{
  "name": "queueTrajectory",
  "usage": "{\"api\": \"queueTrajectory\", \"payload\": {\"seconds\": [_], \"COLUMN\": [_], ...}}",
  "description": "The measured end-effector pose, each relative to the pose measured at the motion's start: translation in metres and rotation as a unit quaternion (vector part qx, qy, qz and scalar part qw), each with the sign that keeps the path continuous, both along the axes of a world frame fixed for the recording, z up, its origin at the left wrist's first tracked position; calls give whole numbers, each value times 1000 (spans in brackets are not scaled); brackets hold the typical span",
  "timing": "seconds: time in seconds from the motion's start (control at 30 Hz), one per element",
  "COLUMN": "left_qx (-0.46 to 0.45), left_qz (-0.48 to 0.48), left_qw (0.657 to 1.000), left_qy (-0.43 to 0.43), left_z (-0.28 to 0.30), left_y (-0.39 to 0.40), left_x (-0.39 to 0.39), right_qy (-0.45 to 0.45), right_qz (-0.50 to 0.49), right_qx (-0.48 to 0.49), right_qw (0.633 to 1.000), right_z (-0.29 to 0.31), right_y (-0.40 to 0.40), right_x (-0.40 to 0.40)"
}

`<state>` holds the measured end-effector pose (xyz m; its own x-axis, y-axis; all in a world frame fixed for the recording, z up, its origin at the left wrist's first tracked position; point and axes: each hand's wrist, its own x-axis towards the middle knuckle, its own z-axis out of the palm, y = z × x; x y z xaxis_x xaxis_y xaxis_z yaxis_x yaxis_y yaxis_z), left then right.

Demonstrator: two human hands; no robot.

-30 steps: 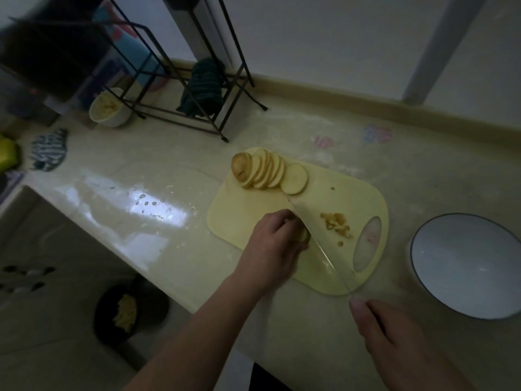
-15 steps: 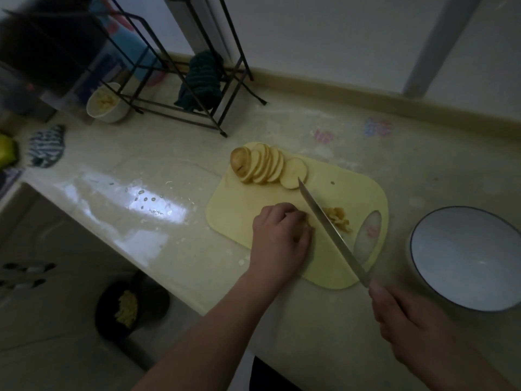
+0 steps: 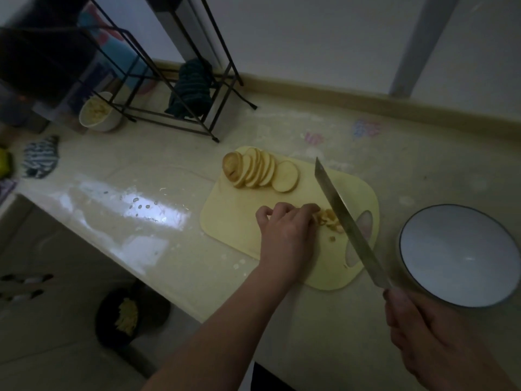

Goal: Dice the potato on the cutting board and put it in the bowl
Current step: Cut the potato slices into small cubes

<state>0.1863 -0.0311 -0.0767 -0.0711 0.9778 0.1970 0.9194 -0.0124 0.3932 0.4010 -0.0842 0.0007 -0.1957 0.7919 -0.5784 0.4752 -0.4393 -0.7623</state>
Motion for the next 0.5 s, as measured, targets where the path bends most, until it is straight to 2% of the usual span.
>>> {"api": "queueTrajectory", "payload": {"seconds": [0.07, 0.23, 0.37, 0.5], "left_qx": [-6, -1, 32, 90], "left_qz": [7, 41, -25, -4], "left_qw": [1000, 989, 993, 990], "left_qy": [-16, -142, -113, -108], "left_z": [1, 6, 4, -1], "left_y": [1, -2, -4, -14], "left_x": [2, 10, 13, -17], "right_qy": [-2, -5, 4, -4], "right_qz": [-3, -34, -28, -13], "right_qx": [3, 1, -2, 11], "right_qw": [1000, 999, 1000, 1000], "right_z": [0, 0, -1, -3], "right_y": [0, -4, -4, -4], "right_x": [1, 2, -1, 0]}}
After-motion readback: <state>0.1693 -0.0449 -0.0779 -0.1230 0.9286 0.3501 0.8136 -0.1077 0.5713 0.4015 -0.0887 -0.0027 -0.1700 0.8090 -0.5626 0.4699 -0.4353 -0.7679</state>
